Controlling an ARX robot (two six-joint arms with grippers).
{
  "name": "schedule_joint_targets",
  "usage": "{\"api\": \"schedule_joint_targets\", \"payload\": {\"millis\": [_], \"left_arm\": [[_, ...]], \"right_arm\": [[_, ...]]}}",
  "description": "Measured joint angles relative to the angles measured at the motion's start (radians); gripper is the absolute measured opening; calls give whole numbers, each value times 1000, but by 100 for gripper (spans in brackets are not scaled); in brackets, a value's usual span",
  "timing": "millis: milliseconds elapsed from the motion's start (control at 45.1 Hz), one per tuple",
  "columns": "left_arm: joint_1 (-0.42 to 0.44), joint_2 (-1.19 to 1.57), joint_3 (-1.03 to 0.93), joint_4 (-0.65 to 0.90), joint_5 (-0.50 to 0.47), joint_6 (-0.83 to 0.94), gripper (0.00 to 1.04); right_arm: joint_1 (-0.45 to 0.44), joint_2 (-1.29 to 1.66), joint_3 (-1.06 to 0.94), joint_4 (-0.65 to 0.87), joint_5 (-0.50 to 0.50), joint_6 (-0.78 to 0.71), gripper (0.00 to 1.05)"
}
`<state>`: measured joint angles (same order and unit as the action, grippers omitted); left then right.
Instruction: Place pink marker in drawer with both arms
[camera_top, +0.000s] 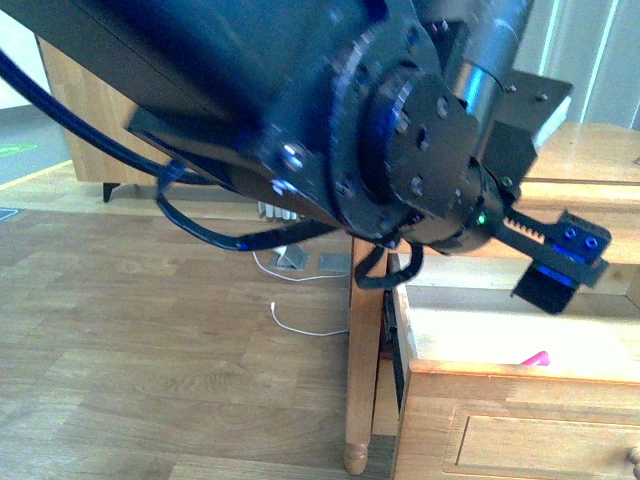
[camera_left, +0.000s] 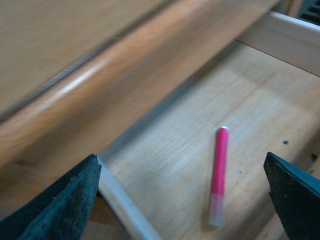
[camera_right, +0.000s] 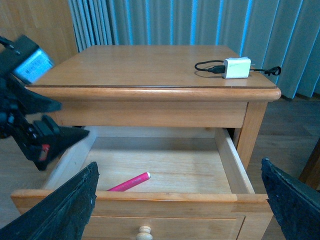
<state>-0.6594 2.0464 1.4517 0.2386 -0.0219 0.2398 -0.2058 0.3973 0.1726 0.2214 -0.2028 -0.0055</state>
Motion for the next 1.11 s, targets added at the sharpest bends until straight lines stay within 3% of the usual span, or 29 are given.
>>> {"api": "schedule_joint_targets", "payload": {"millis": [266, 666, 910, 1110], "left_arm": [[74, -214, -195, 72, -111, -40, 99], [198, -811, -753, 171, -245, -32, 99], [225, -1250, -1026, -12, -354, -140, 99], [247, -1621, -1170, -273, -455, -270, 99]], "right_arm": [[0, 0, 0, 0, 0, 0, 96], [0, 0, 0, 0, 0, 0, 96], [0, 0, 0, 0, 0, 0, 96], [0, 0, 0, 0, 0, 0, 96]]}}
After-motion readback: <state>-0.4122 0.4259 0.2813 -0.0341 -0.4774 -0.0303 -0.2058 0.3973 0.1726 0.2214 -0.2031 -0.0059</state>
